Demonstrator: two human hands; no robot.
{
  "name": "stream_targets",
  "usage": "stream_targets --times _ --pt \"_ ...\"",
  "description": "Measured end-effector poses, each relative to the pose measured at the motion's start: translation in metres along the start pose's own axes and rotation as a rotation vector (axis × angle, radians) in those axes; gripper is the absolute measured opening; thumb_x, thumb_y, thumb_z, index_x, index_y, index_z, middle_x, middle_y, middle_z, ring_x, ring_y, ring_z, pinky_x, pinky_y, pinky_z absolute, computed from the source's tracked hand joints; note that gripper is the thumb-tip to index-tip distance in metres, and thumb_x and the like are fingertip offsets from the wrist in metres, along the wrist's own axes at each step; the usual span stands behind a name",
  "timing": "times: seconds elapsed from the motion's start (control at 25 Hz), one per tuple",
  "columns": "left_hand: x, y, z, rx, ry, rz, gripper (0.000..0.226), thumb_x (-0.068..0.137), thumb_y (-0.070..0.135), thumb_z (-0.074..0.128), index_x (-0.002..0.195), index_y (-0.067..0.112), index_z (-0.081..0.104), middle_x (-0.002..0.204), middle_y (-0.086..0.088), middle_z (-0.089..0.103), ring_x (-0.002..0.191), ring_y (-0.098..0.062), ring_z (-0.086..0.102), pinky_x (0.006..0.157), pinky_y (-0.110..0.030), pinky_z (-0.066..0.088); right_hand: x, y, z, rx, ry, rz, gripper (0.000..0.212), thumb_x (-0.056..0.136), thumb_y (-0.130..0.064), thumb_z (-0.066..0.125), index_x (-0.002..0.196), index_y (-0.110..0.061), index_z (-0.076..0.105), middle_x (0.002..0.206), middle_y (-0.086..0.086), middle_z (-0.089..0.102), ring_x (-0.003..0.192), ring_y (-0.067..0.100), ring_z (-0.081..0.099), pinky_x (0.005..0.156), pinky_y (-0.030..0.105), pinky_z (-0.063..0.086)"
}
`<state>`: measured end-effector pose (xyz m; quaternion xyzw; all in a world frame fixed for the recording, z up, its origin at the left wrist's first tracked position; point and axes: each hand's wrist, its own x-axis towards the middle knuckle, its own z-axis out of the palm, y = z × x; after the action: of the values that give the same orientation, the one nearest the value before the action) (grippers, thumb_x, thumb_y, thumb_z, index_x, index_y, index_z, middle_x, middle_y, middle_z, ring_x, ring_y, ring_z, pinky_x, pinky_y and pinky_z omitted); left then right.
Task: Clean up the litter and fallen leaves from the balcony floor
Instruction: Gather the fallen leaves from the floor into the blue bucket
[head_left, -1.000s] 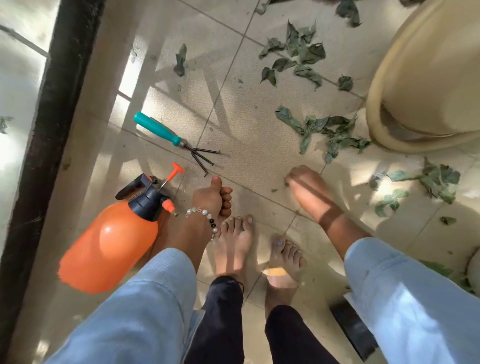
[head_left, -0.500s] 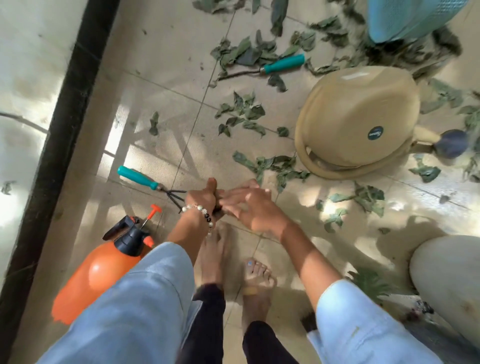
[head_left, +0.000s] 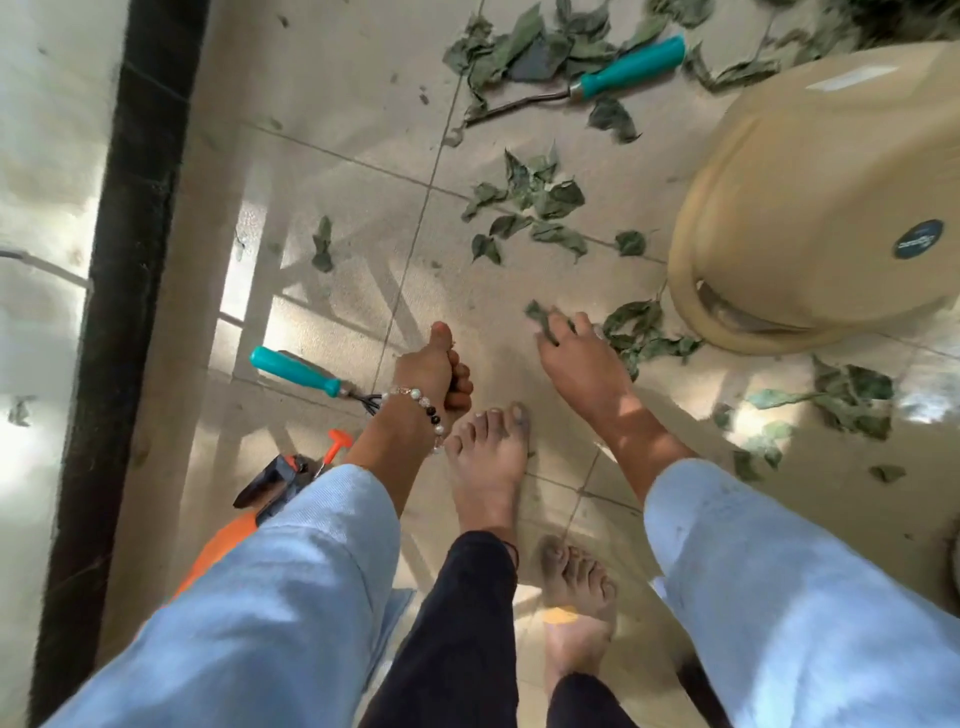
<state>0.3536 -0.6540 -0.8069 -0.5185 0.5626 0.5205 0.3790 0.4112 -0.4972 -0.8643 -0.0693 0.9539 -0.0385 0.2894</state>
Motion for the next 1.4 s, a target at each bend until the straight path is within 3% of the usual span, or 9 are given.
stream_targets --times 0.12,0.32,0.56,0.76,0.84,1.0,1.16,1.28,1.4 --pt "0.003 0.001 0.004 0.070 -0.024 0.020 0.043 0.100 0.035 0.048 0.068 0.006 0.049 0.048 -0.006 0.057 0.032 -0.010 0.047 0.032 -0.014 0.035 0.008 0.011 -0.009 0.278 0.093 0.030 0.028 0.089 0.001 0.048 0.110 0.000 0.067 0.112 0.017 0.062 0.106 0.032 0.054 0.085 0.034 0.044" --pt "-0.010 -0.004 0.026 0.011 -0.103 -0.086 0.049 0.100 0.044 0.042 0.093 -0.002 0.058 0.098 -0.025 0.068 0.082 -0.034 0.070 0.071 -0.047 0.060 -0.015 -0.027 -0.053 1.650 0.211 0.680 0.022 0.077 -0.006 0.076 0.098 -0.010 0.073 0.106 0.004 0.071 0.094 0.017 0.068 0.085 0.026 0.054" --pt "-0.014 -0.004 0.044 0.020 0.026 -0.090 0.042 0.088 0.043 0.063 0.087 0.002 0.066 0.070 -0.006 0.070 0.062 -0.021 0.068 0.063 -0.033 0.059 -0.061 -0.041 -0.061 0.548 0.192 0.006 0.021 0.088 -0.023 0.055 0.105 -0.025 0.068 0.142 -0.001 0.045 0.130 0.023 0.029 0.104 0.047 0.023" --pt "-0.015 0.001 0.060 -0.051 0.099 -0.061 0.041 0.098 0.031 0.053 0.064 0.008 0.050 0.035 0.004 0.042 0.024 -0.008 0.031 0.033 -0.010 0.028 -0.070 0.009 -0.057 1.367 0.301 0.488 0.021 0.094 -0.011 0.055 0.111 -0.010 0.067 0.117 -0.001 0.062 0.104 0.006 0.058 0.080 0.014 0.043" --pt "-0.014 0.000 0.064 0.004 0.066 -0.061 0.046 0.099 0.035 0.050 0.061 0.010 0.048 0.036 0.004 0.038 0.025 -0.008 0.027 0.033 -0.010 0.023 -0.059 0.033 -0.030 0.994 0.291 0.689 0.032 0.094 -0.007 0.052 0.126 -0.007 0.057 0.132 0.014 0.054 0.120 0.024 0.052 0.090 0.018 0.044" --pt "-0.009 -0.002 0.063 0.112 0.020 -0.052 0.049 0.099 0.037 0.047 0.055 0.014 0.041 0.037 0.004 0.033 0.026 -0.009 0.021 0.034 -0.010 0.020 -0.035 0.046 0.005 0.465 -0.158 0.493 0.081 0.091 -0.008 0.054 0.152 -0.032 0.007 0.159 0.011 -0.010 0.143 0.047 -0.002 0.114 0.057 0.020" --pt "-0.006 -0.004 0.049 0.140 0.005 -0.060 0.048 0.098 0.040 0.050 0.057 0.015 0.042 0.040 0.003 0.037 0.027 -0.010 0.026 0.035 -0.012 0.025 -0.030 0.048 0.014 0.192 -0.009 0.344 0.056 0.093 0.004 0.043 0.145 -0.013 0.032 0.151 0.020 0.025 0.134 0.044 0.028 0.106 0.043 0.040" --pt "-0.015 -0.009 0.042 0.105 -0.021 -0.030 0.043 0.097 0.035 0.054 0.065 0.006 0.051 0.057 -0.008 0.053 0.038 -0.015 0.051 0.037 -0.018 0.042 -0.033 0.047 0.000 0.690 0.167 0.484 0.029 0.092 0.002 0.047 0.116 0.001 0.063 0.118 0.014 0.060 0.107 0.026 0.057 0.078 0.001 0.040" --pt "-0.024 -0.019 0.045 0.095 -0.090 -0.071 0.039 0.100 0.032 0.049 0.087 -0.003 0.058 0.080 -0.019 0.066 0.066 -0.028 0.068 0.048 -0.035 0.058 -0.043 0.018 -0.029 1.353 0.279 0.660 0.029 0.084 0.002 0.062 0.113 -0.001 0.068 0.107 0.003 0.069 0.092 0.012 0.065 0.081 0.004 0.046"
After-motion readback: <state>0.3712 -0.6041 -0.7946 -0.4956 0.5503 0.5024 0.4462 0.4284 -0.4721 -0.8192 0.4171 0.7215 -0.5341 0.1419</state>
